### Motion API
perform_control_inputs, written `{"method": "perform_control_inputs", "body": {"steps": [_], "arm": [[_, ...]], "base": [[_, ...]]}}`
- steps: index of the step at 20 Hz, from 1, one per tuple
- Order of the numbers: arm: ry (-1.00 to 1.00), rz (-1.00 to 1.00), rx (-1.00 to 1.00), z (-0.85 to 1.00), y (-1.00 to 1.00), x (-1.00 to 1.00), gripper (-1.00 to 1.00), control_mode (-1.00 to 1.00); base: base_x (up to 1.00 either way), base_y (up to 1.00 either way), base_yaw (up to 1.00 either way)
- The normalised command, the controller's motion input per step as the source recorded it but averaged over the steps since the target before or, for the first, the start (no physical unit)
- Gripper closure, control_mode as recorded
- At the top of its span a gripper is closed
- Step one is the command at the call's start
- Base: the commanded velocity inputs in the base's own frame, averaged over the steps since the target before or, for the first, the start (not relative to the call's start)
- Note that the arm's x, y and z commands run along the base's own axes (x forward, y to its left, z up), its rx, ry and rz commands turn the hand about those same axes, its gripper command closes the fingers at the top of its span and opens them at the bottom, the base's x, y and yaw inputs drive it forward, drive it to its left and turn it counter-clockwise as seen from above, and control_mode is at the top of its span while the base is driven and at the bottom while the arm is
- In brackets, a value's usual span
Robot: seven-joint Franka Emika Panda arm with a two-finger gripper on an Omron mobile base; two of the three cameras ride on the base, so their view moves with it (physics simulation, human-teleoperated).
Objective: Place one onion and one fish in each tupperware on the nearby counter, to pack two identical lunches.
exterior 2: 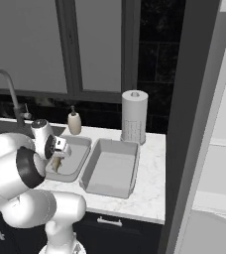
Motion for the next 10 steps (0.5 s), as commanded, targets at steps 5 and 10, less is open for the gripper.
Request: {"method": "perform_control_inputs", "body": {"steps": [5, 10], "arm": [[-0.12, 0.0, 0.0, 0.64, 0.0, -0.55, -1.0, -1.0], [0.0, -0.04, 0.0, 0.78, 0.0, -0.93, -1.0, -1.0]], "base": [[0.0, 0.0, 0.0], [0.0, 0.0, 0.0]]}}
